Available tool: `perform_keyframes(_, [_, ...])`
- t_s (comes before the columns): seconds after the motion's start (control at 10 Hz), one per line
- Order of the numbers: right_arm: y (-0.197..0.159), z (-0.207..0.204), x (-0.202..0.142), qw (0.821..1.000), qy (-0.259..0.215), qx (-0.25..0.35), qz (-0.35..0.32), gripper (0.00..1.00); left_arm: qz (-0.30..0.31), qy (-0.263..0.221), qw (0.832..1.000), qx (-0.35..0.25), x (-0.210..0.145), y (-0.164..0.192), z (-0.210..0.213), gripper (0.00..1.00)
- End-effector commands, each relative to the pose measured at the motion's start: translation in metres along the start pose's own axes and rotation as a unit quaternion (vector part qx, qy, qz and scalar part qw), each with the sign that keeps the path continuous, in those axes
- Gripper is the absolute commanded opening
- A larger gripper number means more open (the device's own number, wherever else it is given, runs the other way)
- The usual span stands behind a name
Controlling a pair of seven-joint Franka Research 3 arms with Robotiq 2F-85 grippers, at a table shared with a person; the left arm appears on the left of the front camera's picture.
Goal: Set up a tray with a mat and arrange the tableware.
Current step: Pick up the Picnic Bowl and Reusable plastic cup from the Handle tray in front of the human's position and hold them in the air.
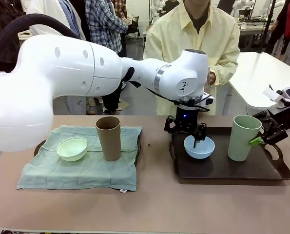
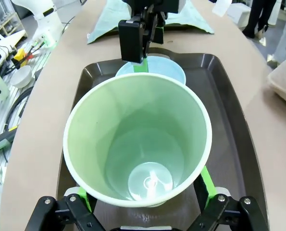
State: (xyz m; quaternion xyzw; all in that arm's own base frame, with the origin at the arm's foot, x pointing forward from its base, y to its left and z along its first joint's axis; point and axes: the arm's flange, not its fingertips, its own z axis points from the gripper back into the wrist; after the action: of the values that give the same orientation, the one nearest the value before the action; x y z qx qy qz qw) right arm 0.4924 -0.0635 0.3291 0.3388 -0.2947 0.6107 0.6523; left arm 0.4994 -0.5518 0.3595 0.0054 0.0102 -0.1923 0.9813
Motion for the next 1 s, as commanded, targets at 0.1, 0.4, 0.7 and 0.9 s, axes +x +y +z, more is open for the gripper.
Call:
perform_keyframes(0.1, [-0.008,-0.014,0.0,1.0,0.005,-0.001,-0.01,1.0,0.034,-0.026,0.999,0.018,0.022,-0.011,0.005,1.0])
perform_keyframes(0.4, [-0.008,-0.023,-0.001,1.0,0.005,-0.01,-0.02,1.0,0.08,-0.034,0.996,0.016,0.028,-0.011,0.001,1.0])
perform_keyframes(0.7, [-0.009,-0.023,-0.002,1.0,0.001,0.002,-0.014,0.42,0.119,-0.027,0.992,-0.005,0.031,-0.009,-0.001,0.45])
perform_keyframes(0.9, [-0.008,-0.022,-0.002,1.0,-0.005,0.005,-0.012,0.0,0.13,-0.018,0.991,0.013,0.03,-0.009,-0.003,0.0])
